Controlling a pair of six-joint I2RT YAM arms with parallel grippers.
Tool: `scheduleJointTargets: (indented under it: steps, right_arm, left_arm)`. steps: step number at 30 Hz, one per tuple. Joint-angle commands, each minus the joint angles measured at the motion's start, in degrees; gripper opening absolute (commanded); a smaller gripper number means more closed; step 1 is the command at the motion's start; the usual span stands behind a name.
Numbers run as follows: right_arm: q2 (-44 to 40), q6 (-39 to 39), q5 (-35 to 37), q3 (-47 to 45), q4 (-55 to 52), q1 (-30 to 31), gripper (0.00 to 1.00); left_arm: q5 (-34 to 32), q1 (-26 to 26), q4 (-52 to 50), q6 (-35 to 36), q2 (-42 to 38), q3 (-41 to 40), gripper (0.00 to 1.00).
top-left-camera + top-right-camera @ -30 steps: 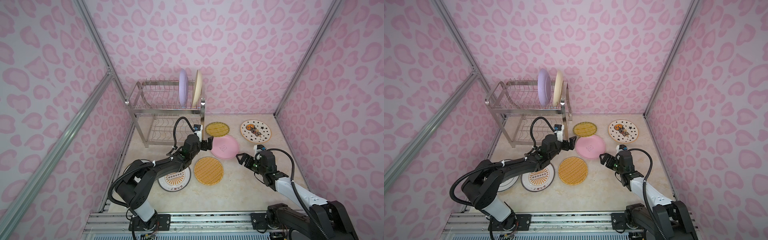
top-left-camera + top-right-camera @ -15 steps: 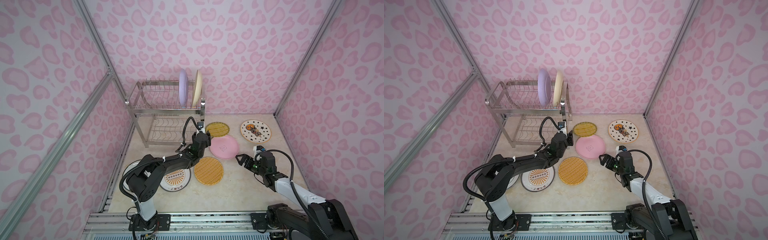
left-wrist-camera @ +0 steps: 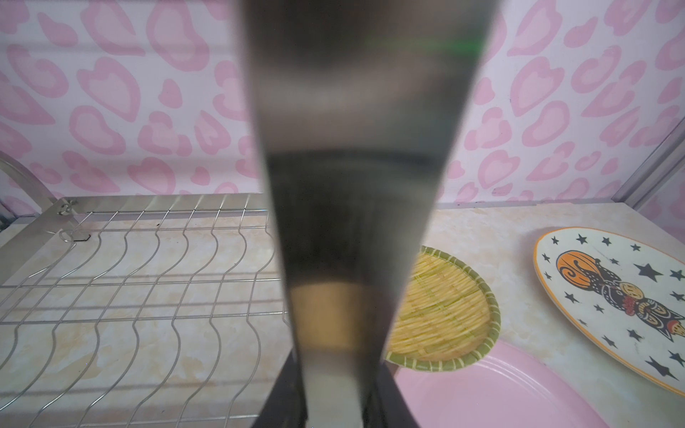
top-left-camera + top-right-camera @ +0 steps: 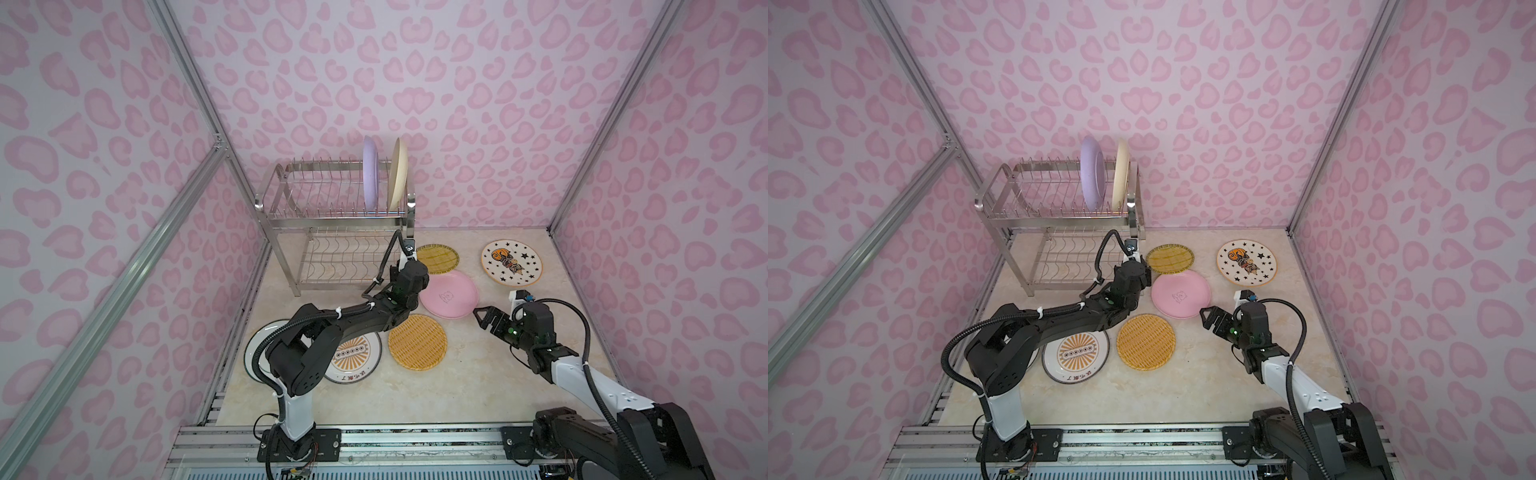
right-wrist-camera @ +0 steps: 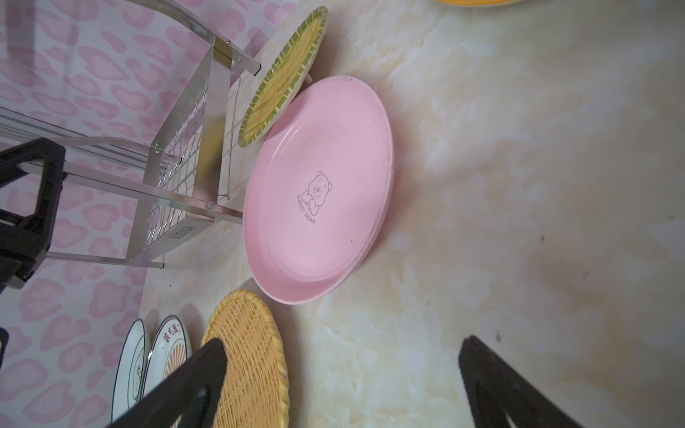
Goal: Load plates into a dish rack
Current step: Move the dish rack to the top-center of the table.
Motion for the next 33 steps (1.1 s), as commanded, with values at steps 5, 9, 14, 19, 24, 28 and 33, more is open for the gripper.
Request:
scheduleJointTargets:
  steps: [5,9,14,19,24,28,33]
  right_arm:
    - [-0.7,-0.3,-0.4,-0.5,0.3,-0.2,0.98]
    - [-1.5,-0.6,-0.2,-0.3,-0.3,-0.7,0.98]
    - [-2.0,-0.7,-0.5,-0.3,-0.6,-1.5,0.98]
    - [-3.4,-0.9,-0.2,-0.7,-1.4,-2.1,0.98]
    - [-5.6,-1.4,0.3,-1.0,-3.3,-4.3,0.98]
    - [-6.1,-1.0,-0.4,-1.1,-3.6,-7.7,0.98]
    - [-4.7,-0.2,-1.4,-0.5,-2.6,-11.1,0.98]
  left_arm:
    - [3.4,-2.4,4.4,4.3,0.4,1.0,0.04]
    - [5.3,-4.7,5.1,5.2,1.0,1.8,0.04]
    - [5.7,-7.2,4.9,5.9,3.0,5.0,0.04]
    - [6.1,-7.9,4.3,5.3,5.3,8.3,0.04]
    - [8.2,-8.4,3.7,4.3,7.3,11.8,0.04]
    - [8.3,-9.4,3.3,4.4,9.1,14.7,0.04]
    - [8.4,-10.3,3.1,4.1,10.3,16.1,0.04]
